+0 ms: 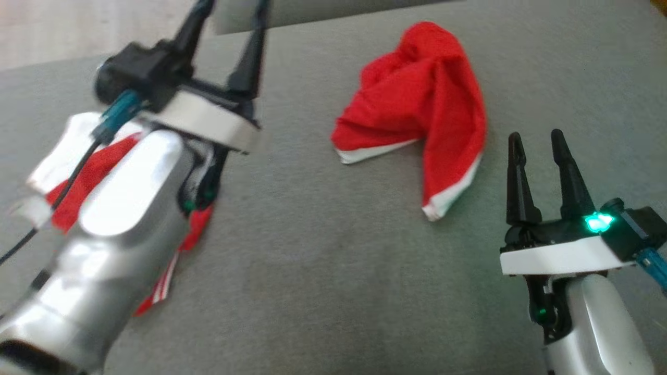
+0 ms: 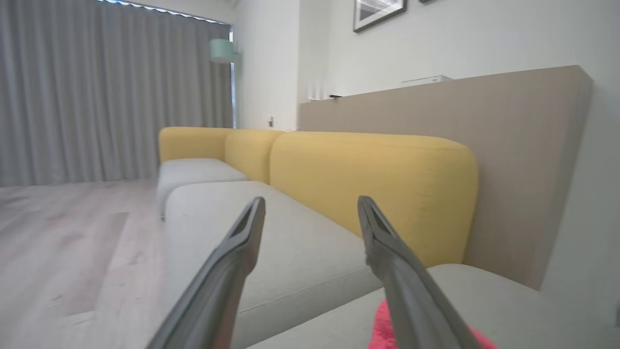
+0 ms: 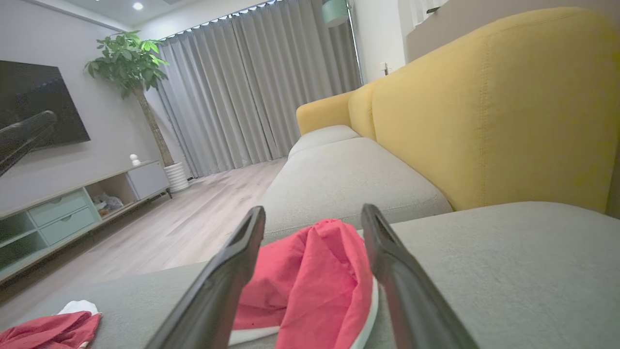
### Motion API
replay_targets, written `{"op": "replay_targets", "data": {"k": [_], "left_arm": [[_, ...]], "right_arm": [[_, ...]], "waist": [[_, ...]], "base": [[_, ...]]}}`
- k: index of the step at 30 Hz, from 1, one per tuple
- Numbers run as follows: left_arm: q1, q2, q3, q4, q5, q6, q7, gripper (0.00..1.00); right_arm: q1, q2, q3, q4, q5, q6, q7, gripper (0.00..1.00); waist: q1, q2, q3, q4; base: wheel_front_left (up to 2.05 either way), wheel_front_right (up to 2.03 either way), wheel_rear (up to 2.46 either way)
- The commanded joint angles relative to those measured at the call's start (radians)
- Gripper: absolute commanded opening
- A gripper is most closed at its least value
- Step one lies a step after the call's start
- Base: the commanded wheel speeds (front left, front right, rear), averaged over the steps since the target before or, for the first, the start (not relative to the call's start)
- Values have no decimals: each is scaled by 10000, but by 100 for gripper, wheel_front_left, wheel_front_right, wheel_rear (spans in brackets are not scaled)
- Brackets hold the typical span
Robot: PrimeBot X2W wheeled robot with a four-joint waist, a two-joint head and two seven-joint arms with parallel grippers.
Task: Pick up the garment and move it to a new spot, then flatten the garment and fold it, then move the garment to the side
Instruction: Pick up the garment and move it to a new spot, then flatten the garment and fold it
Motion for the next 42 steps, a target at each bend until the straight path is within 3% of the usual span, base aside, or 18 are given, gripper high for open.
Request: {"op": "replay_targets", "data": {"k": [1, 8, 15, 18, 24, 35, 42], "left_arm": [[113, 547, 620, -464, 31, 167, -110, 100], [2641, 1246, 1471, -1840, 454, 755, -154, 100], [5069, 800, 2343, -2879, 928, 1136, -156, 100], [6102, 400, 3194, -3291, 1074, 1279, -157, 100], [7054, -137, 3806, -3465, 1668, 712, -157, 100], [7107, -812, 4769, -3339, 2287, 52, -158, 100], [6847, -1191, 4969, -3108, 2370, -440, -158, 100]], "right_arm": [[-16, -27, 123, -231, -137, -7, -94, 100], [320, -27, -124, 43, -400, -7, -94, 100], [547, -27, -126, 214, -338, -7, -94, 100], [617, -27, 71, 262, -278, -7, -94, 100], [586, -27, 267, 258, -174, -7, -94, 100], [40, -27, -124, 189, -215, -7, -94, 100], [-1738, -27, -1311, 1149, -1206, -7, -57, 100]], "waist": [[-1, 0, -414, 780], [-1, 0, -945, 1801], [-1, 0, -1171, 2000], [-1, 0, -1192, 1940], [-1, 0, -1137, 1849], [-1, 0, -562, 1955], [-1, 0, 126, 2334]], "base": [[0, 0, 0], [0, 0, 0], [0, 0, 0], [0, 0, 0], [0, 0, 0], [0, 0, 0], [0, 0, 0]]}}
